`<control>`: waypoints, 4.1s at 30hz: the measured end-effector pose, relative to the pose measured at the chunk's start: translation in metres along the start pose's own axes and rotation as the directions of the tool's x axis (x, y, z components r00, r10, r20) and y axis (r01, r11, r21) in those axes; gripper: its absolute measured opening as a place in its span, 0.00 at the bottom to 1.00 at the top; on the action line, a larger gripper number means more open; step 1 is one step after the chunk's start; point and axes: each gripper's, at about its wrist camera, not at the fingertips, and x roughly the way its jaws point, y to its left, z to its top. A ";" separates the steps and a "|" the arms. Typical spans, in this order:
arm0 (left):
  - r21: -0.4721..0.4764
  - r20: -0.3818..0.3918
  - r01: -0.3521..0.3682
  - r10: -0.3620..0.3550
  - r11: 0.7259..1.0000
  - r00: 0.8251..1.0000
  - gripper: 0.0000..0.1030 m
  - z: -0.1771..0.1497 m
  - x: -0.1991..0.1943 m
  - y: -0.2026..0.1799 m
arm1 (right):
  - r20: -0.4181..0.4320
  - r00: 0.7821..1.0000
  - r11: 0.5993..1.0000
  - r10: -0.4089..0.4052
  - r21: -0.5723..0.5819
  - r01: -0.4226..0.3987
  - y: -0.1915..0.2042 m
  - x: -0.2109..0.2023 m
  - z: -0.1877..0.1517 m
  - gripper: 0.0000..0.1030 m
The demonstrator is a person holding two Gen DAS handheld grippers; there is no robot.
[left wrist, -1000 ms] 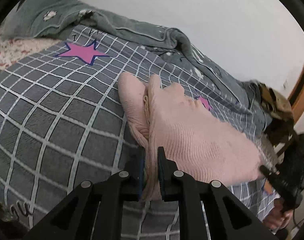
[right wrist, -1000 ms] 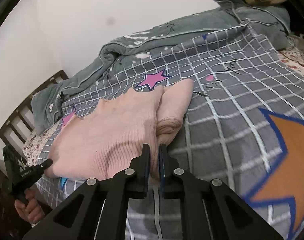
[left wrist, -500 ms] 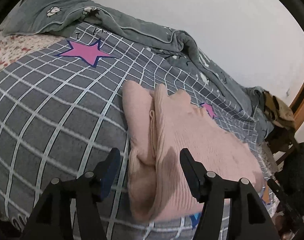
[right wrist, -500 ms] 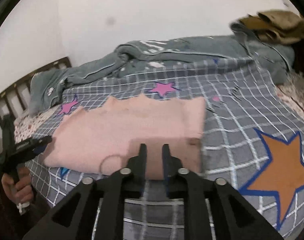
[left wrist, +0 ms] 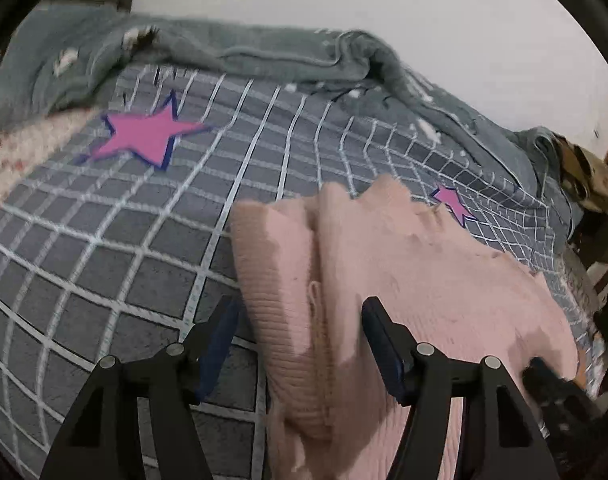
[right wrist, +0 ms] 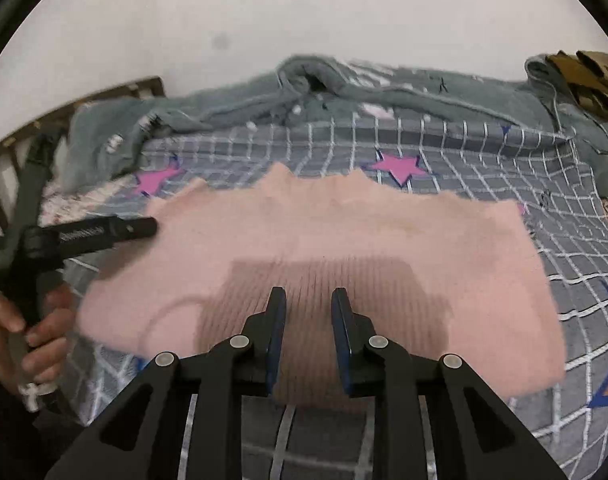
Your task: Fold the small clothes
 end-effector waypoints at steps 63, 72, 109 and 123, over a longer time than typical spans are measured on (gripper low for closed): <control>-0.209 -0.024 0.041 -0.047 0.977 0.999 0.22 -0.007 -0.002 0.000 | 0.111 0.991 0.981 0.071 -0.189 -0.049 0.001 -0.039 -0.008 0.43; -0.220 -0.068 0.049 -0.066 0.974 0.996 0.20 0.025 -0.032 -0.054 | 0.216 0.974 0.996 -0.066 -0.047 0.078 -0.064 -0.071 0.018 0.45; 0.066 -0.087 0.015 -0.010 0.998 0.996 0.50 0.009 -0.008 -0.194 | 0.210 0.967 0.940 0.146 0.275 -0.202 -0.171 -0.090 0.011 0.61; 0.048 0.038 0.007 -0.009 0.999 0.999 0.50 0.034 0.027 -0.123 | 0.016 0.960 0.907 0.279 0.325 -0.269 -0.138 -0.023 0.050 0.61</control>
